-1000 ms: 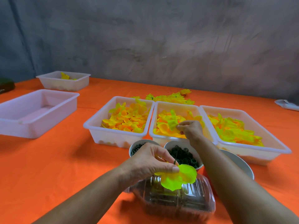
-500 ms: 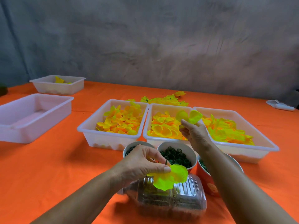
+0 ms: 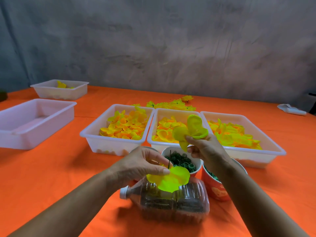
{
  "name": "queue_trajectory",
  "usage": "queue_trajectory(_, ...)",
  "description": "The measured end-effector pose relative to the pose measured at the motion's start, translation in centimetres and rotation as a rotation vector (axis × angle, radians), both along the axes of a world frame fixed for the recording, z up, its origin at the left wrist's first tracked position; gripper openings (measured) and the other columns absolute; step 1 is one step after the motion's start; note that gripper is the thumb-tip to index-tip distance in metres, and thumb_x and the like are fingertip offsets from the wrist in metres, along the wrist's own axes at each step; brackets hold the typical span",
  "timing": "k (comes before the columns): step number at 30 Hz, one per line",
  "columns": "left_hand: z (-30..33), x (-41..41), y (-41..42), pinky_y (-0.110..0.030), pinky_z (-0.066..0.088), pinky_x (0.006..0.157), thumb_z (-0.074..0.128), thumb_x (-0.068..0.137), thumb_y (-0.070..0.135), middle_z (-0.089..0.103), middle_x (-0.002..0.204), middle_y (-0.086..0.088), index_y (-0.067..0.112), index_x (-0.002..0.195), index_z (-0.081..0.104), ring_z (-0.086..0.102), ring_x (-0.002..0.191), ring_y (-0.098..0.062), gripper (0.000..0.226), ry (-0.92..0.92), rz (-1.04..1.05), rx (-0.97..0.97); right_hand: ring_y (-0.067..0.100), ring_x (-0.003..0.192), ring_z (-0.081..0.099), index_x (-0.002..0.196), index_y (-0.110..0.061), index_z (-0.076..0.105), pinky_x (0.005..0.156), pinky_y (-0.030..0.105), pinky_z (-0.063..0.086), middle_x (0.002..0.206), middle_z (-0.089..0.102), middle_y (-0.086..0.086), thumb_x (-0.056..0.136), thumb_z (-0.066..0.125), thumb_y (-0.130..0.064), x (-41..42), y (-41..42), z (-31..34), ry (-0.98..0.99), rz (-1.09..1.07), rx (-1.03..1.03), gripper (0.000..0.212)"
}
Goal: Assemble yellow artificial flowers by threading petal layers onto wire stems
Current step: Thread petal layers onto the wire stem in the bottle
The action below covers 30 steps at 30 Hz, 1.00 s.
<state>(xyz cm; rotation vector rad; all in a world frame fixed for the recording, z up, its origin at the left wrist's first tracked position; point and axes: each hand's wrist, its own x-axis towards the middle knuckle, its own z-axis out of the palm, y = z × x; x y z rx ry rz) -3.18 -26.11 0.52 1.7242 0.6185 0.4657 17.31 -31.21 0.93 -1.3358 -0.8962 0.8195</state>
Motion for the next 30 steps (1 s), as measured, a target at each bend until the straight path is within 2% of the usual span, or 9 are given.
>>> queue_trajectory(5,0.7,-0.9,0.6,-0.033,0.046,0.094,0.077,0.064,0.003,0.068,0.112,-0.018,0.006,0.102,0.072,0.062,0.102,-0.024,0.038,-0.019,0.025,-0.039,0.007,0.06,0.067,0.084,-0.011,0.068,0.053,0.016,0.048,0.069,0.073,-0.004,0.082,0.065,0.0,-0.3,-1.2,0.6,-0.098,0.062,0.138,0.012)
queue_trajectory(8,1.2,-1.2,1.0,-0.026,0.05,0.083,0.07,0.064,0.006,0.069,0.107,-0.019,0.01,0.095,0.074,0.063,0.096,-0.022,0.031,-0.063,0.075,-0.057,0.01,0.067,0.069,0.083,-0.011,0.07,0.058,0.018,0.051,0.072,0.074,-0.002,0.079,0.065,0.004,-0.7,-1.6,0.6,-0.153,0.087,0.246,0.015)
queue_trajectory(11,1.9,-0.7,1.3,-0.022,0.049,0.072,0.066,0.083,0.004,0.073,0.09,-0.008,0.012,0.087,0.074,0.063,0.082,-0.014,0.012,-0.108,0.157,-0.078,0.012,0.075,0.068,0.08,-0.017,0.071,0.067,0.021,0.053,0.074,0.074,-0.004,0.076,0.067,0.005,-1.4,-1.8,0.4,-0.188,0.101,0.35,0.022)
queue_trajectory(14,2.7,0.1,0.9,-0.018,0.049,0.059,0.055,0.092,0.015,0.072,0.079,-0.002,0.012,0.086,0.071,0.062,0.063,-0.007,0.017,-0.152,0.185,-0.115,0.003,0.081,0.066,0.084,-0.021,0.072,0.073,0.016,0.05,0.084,0.073,-0.012,0.074,0.07,0.0,-2.1,-1.9,0.3,-0.243,0.145,0.429,0.024)
queue_trajectory(16,3.0,0.7,0.6,-0.016,0.047,0.051,0.052,0.094,0.022,0.071,0.073,-0.003,0.012,0.088,0.068,0.061,0.054,-0.008,0.02,-0.182,0.189,-0.158,0.006,0.094,0.066,0.089,-0.025,0.073,0.082,0.02,0.05,0.098,0.073,-0.009,0.074,0.069,-0.003,-2.2,-1.8,0.3,-0.266,0.149,0.452,0.026)
queue_trajectory(18,3.3,1.3,0.3,-0.016,0.045,0.045,0.052,0.092,0.031,0.072,0.071,-0.006,0.013,0.091,0.064,0.059,0.051,-0.009,0.021,-0.177,0.217,-0.199,0.014,0.111,0.062,0.098,-0.016,0.071,0.094,0.03,0.048,0.115,0.068,0.001,0.078,0.069,0.004,-2.3,-1.7,0.4,-0.315,0.149,0.468,0.028)
queue_trajectory(21,3.8,1.9,0.2,-0.016,0.042,0.041,0.06,0.081,0.04,0.073,0.075,-0.009,0.016,0.091,0.061,0.06,0.051,-0.011,0.026,-0.144,0.199,-0.239,0.018,0.119,0.057,0.108,-0.007,0.067,0.096,0.029,0.046,0.126,0.061,0.005,0.081,0.063,0.011,-2.6,-1.6,0.7,-0.364,0.176,0.501,0.033)
queue_trajectory(25,4.4,2.2,0.0,-0.017,0.046,0.043,0.069,0.074,0.019,0.071,0.067,-0.002,0.012,0.087,0.067,0.061,0.05,-0.01,0.016,-0.193,0.216,-0.334,0.016,0.128,0.05,0.113,-0.004,0.064,0.101,0.037,0.045,0.134,0.055,0.009,0.082,0.059,0.013,-2.8,-1.8,0.9,-0.351,0.242,0.478,0.036)
queue_trajectory(30,4.4,2.3,0.2,-0.018,0.049,0.044,0.063,0.081,-0.003,0.068,0.061,-0.002,0.01,0.087,0.066,0.062,0.048,-0.011,0.015,-0.261,0.303,-0.423,0.008,0.115,0.059,0.119,-0.018,0.061,0.083,0.027,0.055,0.138,0.053,0.006,0.085,0.057,0.01,-3.0,-1.8,0.3,-0.12,0.214,0.38,0.044)
